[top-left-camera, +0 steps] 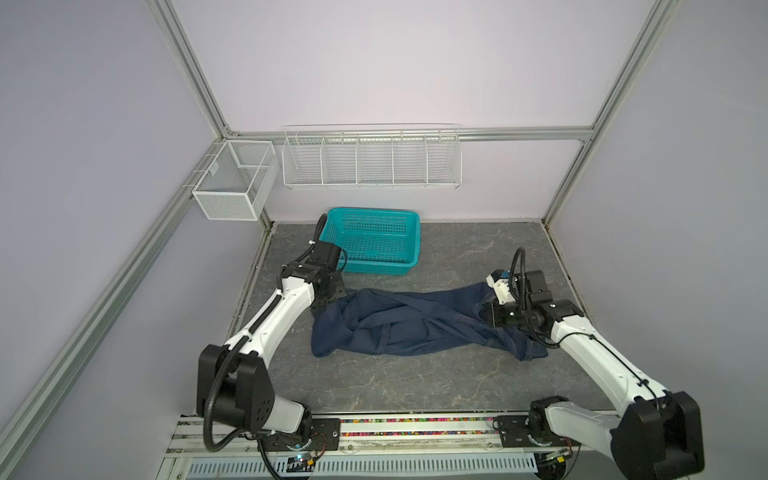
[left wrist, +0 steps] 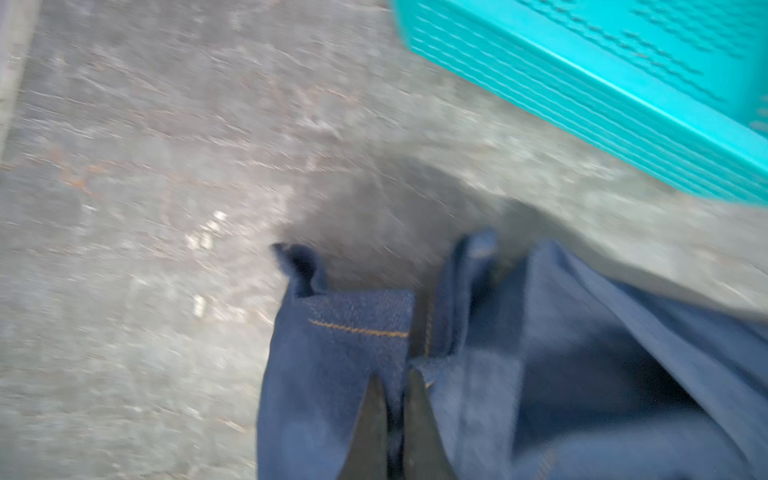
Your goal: Fold and stack the trousers
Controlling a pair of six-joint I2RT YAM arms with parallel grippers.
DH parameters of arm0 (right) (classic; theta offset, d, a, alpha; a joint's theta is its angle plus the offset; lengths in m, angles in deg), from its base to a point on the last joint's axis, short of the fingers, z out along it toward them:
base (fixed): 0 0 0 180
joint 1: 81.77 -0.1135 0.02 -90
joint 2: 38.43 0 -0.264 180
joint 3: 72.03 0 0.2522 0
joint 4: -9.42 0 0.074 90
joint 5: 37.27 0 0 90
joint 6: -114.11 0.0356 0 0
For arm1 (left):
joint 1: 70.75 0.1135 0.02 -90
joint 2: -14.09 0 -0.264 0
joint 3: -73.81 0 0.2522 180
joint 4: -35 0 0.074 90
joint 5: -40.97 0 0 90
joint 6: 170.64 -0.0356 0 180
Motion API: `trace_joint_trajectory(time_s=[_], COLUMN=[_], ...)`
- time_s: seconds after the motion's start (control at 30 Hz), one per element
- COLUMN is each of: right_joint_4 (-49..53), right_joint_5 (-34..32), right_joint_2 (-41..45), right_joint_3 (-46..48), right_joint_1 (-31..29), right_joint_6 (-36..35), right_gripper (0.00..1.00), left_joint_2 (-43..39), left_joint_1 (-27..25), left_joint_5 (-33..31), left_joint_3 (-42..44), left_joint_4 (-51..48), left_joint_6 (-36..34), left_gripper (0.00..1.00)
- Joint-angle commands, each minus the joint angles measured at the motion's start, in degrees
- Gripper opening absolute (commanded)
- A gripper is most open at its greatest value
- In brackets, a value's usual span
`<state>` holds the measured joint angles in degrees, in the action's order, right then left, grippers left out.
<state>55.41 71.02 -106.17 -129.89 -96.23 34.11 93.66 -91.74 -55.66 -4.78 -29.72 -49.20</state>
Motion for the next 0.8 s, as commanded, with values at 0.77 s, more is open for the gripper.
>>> trace_joint_trajectory(time_s=[0.77], right_joint_4=[-21.11], right_joint_5=[-6.10], right_joint_2=[-29.93], right_joint_3=[-5.38], right_joint_1=[-7.51], right_joint_6=[7.98], right_gripper=[0.07], left_joint_2=[11.11], left_joint_1=[-4.69], left_joint_5=[0.30], left_joint_3=[18.33], left_joint_4=[20.14], left_joint_6=[3.39], left_gripper=[0.00])
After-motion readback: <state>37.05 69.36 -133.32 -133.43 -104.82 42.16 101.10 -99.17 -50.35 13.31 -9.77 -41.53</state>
